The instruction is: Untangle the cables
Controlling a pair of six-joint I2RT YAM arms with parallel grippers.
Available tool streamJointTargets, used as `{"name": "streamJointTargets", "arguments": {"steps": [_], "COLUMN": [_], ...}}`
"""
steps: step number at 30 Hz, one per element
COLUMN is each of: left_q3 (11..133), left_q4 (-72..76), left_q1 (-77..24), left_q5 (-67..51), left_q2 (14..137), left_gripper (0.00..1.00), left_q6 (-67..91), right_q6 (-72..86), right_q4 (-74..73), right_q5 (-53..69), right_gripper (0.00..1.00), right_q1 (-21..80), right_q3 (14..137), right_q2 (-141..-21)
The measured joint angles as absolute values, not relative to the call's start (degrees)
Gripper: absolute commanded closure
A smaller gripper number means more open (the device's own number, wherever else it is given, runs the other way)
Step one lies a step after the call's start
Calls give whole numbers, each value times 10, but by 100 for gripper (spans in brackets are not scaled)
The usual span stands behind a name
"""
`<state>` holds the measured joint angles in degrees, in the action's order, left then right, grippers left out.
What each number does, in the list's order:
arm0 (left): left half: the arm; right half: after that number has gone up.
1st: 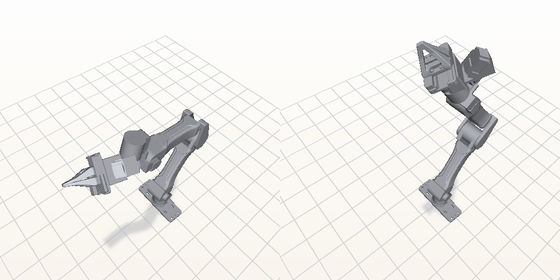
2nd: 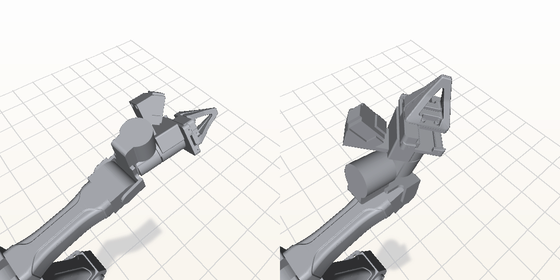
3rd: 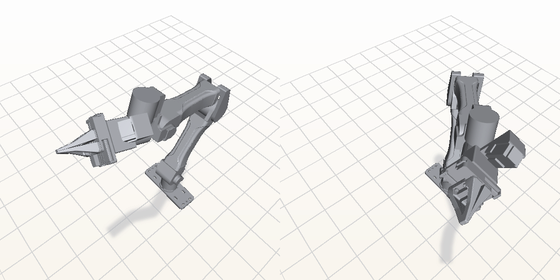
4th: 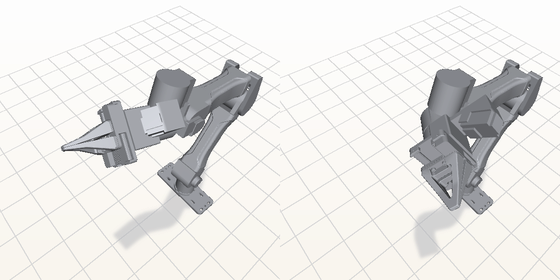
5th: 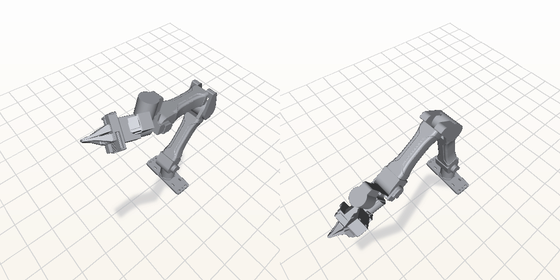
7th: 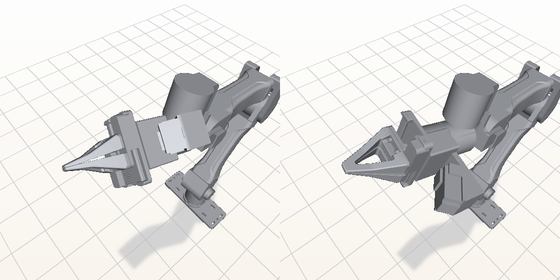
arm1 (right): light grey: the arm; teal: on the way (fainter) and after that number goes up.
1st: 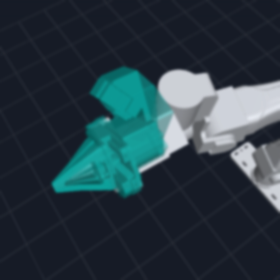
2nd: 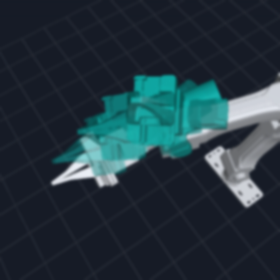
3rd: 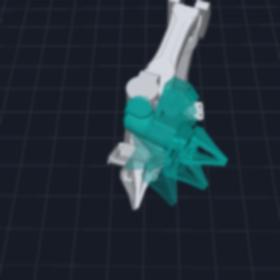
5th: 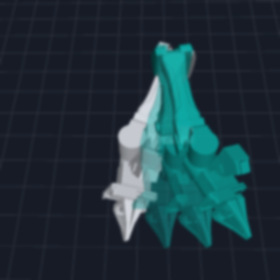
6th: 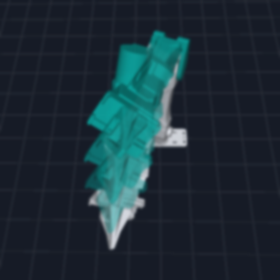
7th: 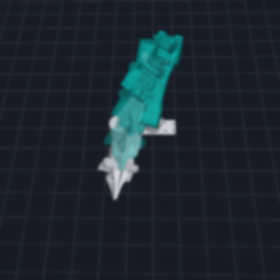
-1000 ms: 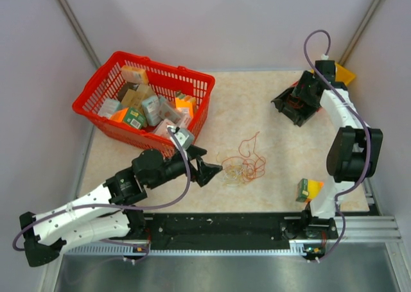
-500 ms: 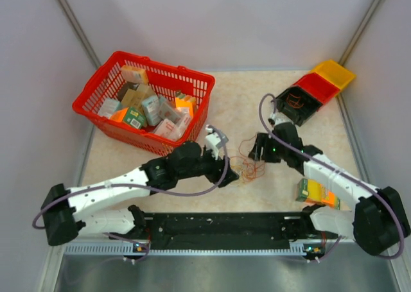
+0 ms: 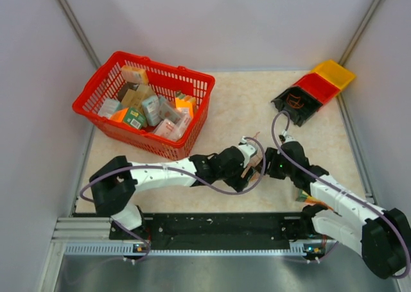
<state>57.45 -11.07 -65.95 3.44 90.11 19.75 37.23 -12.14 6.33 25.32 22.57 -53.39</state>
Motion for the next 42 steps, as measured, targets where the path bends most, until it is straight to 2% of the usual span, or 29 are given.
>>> {"name": "streamJointTargets", "arguments": {"steps": [5,7,8,11,13,16,20,26,30,33,39,40,42], "left_q3": [595,595,595,594,587,570,551,526,550,600,734,746,758], "left_q4": [-128,-135,-137,-136,-133,-138,-151,-189,-215,-217,-192,-184,-173], "left_q1": [-659,-659,-659,-659,-659,-659,-659,-659,-659,-659,-659,-659,-659], "left_q5": [60,64,65,70,72,81,105,148,151,131,108,111,114], "left_q2": [958,968,970,969,963,939,882,714,577,498,418,412,405], "left_gripper": [43,59,64,78,88,100,100,100,100,100,100,100,100], "left_q6": [181,179,180,180,181,182,183,172,142,111,58,54,47], "right_q6": [376,375,373,366,362,360,354,345,341,338,334,333,330], "right_q4": [-116,-110,-102,-69,-50,-53,-105,-182,-197,-206,-211,-211,-211], "right_q5": [57,55,55,57,60,61,36,-21,-23,-14,-13,-15,-19], "right_gripper": [51,61,66,89,100,100,100,100,100,100,100,99,84], "right_q1": [251,251,250,250,249,249,249,203,142,136,136,136,136], "right_q3": [214,213,213,209,206,206,213,268,273,269,262,262,262], "right_q2": [-574,-578,-580,-597,-614,-624,-566,-447,-453,-485,-500,-500,-500]}}
